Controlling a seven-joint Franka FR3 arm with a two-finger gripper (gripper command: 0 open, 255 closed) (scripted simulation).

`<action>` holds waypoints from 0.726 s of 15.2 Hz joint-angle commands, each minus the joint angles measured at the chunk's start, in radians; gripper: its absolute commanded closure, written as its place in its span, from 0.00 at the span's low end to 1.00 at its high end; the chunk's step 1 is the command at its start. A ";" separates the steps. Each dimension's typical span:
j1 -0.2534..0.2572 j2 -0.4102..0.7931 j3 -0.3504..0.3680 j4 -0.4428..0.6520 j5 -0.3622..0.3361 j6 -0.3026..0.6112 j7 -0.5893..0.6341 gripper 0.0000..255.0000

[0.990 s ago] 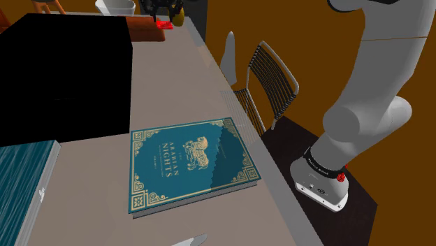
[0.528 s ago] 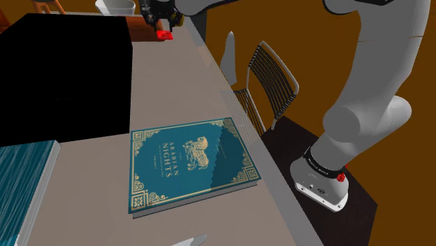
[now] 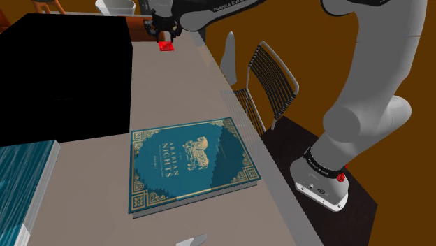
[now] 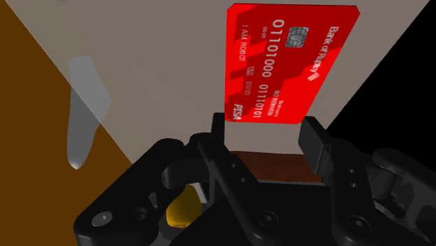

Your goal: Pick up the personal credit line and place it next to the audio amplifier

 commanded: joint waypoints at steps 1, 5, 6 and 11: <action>0.005 0.011 -0.009 -0.010 -0.017 0.014 0.016 1.00; 0.013 0.031 -0.027 -0.032 -0.049 0.042 0.050 1.00; 0.016 0.036 -0.032 -0.036 -0.057 0.048 0.058 1.00; 0.029 0.064 -0.057 -0.057 -0.100 0.079 0.101 1.00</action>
